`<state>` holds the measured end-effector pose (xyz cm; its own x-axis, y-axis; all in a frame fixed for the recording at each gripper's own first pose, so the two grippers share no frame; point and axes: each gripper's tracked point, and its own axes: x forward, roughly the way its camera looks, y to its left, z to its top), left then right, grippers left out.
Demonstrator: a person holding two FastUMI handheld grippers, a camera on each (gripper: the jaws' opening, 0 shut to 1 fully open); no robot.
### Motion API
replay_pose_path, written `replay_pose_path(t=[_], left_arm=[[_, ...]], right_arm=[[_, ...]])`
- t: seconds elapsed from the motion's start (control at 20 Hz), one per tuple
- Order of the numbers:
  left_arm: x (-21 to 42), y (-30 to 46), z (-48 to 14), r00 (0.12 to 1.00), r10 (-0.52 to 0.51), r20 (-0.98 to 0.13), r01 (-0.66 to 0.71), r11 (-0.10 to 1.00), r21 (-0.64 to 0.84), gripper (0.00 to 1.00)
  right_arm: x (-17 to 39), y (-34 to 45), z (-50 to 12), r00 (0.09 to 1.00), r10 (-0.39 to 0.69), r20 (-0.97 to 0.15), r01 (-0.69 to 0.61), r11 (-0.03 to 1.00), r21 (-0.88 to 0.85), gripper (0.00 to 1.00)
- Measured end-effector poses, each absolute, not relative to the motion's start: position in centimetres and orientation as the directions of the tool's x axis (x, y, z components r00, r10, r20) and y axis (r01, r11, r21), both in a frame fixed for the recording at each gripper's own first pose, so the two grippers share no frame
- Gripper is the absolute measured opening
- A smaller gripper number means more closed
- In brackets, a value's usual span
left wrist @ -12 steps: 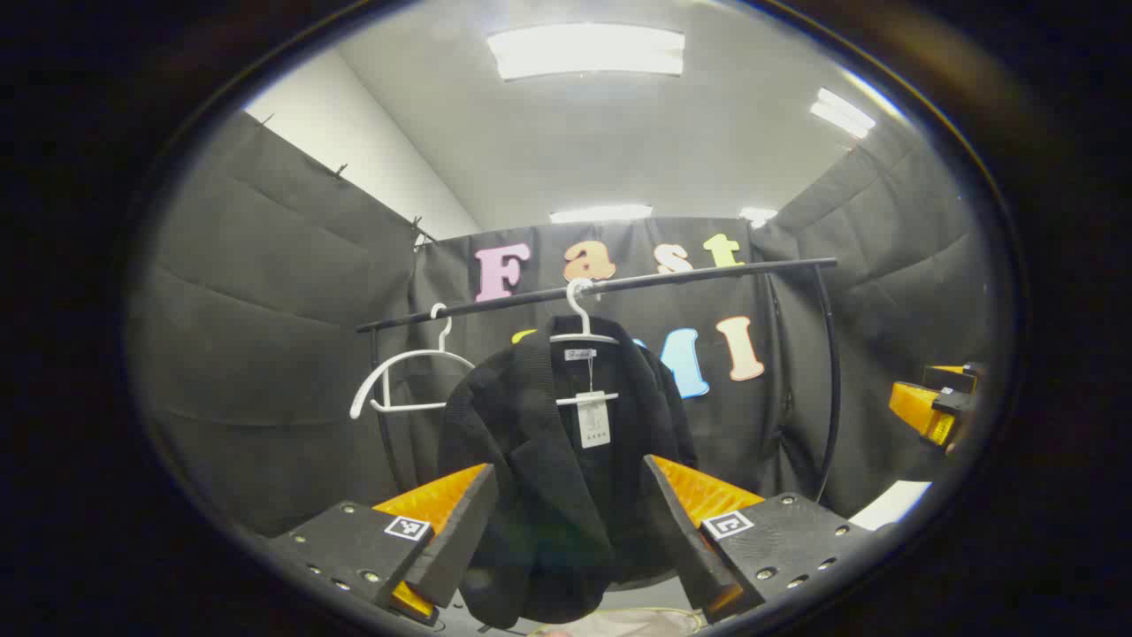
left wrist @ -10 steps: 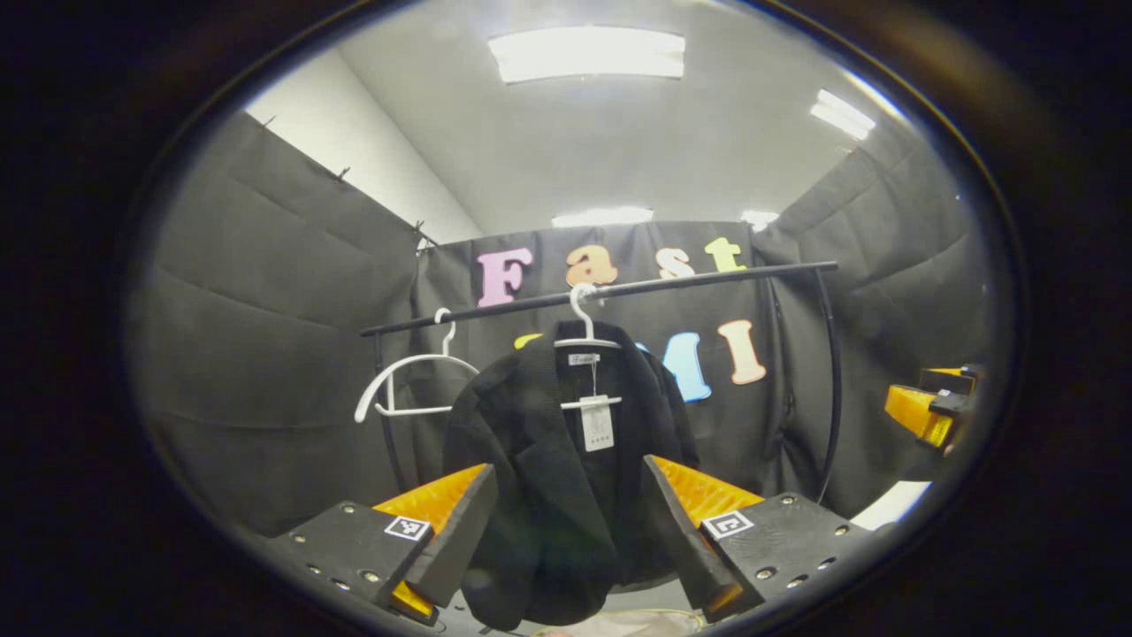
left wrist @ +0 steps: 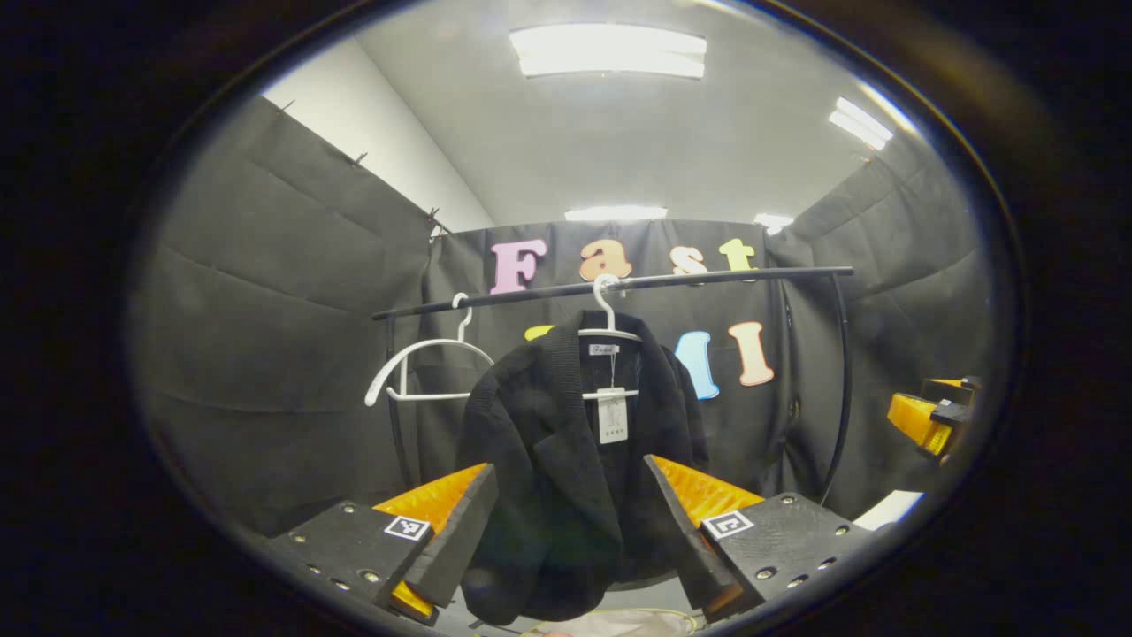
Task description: Grasp the clothes on the hanger with both hands and then place them into the laundry hamper below.
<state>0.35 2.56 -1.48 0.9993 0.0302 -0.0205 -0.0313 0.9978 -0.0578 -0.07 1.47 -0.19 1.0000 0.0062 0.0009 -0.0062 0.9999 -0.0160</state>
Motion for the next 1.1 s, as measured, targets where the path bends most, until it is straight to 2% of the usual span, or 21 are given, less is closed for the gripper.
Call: replay_pose_path(t=[0.25,1.05,1.1], left_arm=[[1.2,2.7,-1.9,0.999,0.028,-0.025,-0.029,0.998,-0.062,0.96],[2.7,1.7,-1.0,1.0,0.014,-0.001,-0.014,1.0,-0.028,0.96],[2.7,1.7,-1.2,1.0,0.013,-0.002,-0.014,1.0,-0.026,0.96]], right_arm=[[0.0,1.5,-1.0,1.0,-0.002,-0.027,0.002,1.0,-0.01,0.97],[0.9,0.4,-0.7,1.0,-0.03,0.008,0.03,0.999,0.024,0.94],[1.0,0.6,-0.9,1.0,-0.026,0.003,0.026,0.999,0.029,0.96]])
